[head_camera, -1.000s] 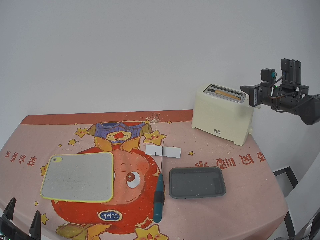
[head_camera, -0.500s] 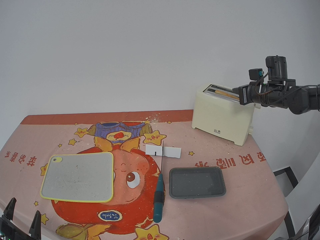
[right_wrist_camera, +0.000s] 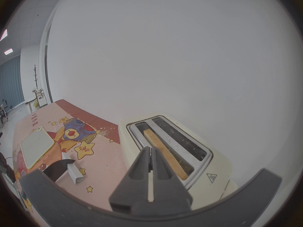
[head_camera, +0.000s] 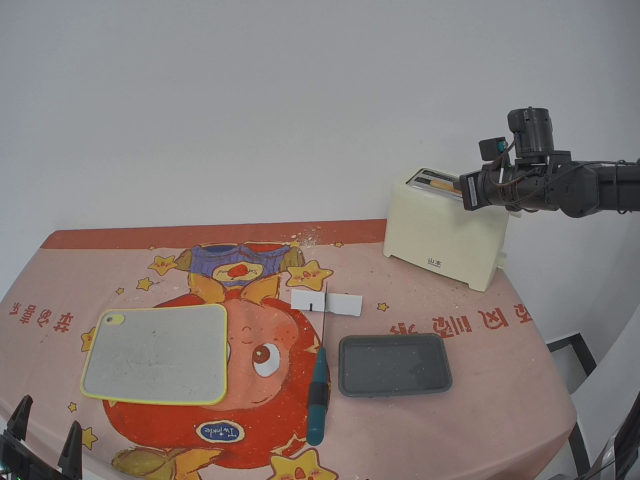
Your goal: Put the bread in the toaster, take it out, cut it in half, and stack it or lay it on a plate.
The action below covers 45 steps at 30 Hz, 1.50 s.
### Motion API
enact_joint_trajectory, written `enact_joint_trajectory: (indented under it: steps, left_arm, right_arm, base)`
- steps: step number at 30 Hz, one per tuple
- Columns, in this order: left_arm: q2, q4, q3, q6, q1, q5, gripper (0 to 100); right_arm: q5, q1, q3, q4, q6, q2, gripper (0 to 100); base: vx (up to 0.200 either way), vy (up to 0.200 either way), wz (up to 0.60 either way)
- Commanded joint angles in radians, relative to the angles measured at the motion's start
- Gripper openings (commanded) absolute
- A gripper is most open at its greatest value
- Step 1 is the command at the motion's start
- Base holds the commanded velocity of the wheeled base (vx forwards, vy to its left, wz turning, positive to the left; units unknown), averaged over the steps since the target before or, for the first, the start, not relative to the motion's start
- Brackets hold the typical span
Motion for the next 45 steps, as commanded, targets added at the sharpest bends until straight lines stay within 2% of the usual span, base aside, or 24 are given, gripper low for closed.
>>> enact_joint_trajectory:
  steps: [1, 20, 28, 34, 45]
  left_arm:
    - [0.0, 0.0, 0.018, 0.0, 0.0, 0.0, 100]
    - [0.0, 0.0, 0.018, 0.0, 0.0, 0.0, 100]
    - [0.0, 0.0, 0.018, 0.0, 0.0, 0.0, 100]
    - [0.0, 0.0, 0.018, 0.0, 0.0, 0.0, 100]
    - [0.0, 0.0, 0.018, 0.0, 0.0, 0.0, 100]
  right_arm:
    - [-0.001, 0.002, -0.015, 0.001, 0.0, 0.021, 0]
    - [-0.006, -0.006, -0.109, 0.026, 0.0, 0.081, 0]
    - [-0.007, -0.018, -0.112, 0.04, 0.001, 0.081, 0]
    - [-0.03, -0.016, -0.112, 0.04, 0.0, 0.088, 0]
    - [-0.03, -0.01, -0.15, 0.05, 0.0, 0.114, 0]
  base:
    - [0.0, 0.0, 0.0]
    - [0.0, 0.0, 0.0]
    - [0.0, 0.0, 0.0]
    - [0.0, 0.0, 0.0]
    - [0.0, 0.0, 0.0]
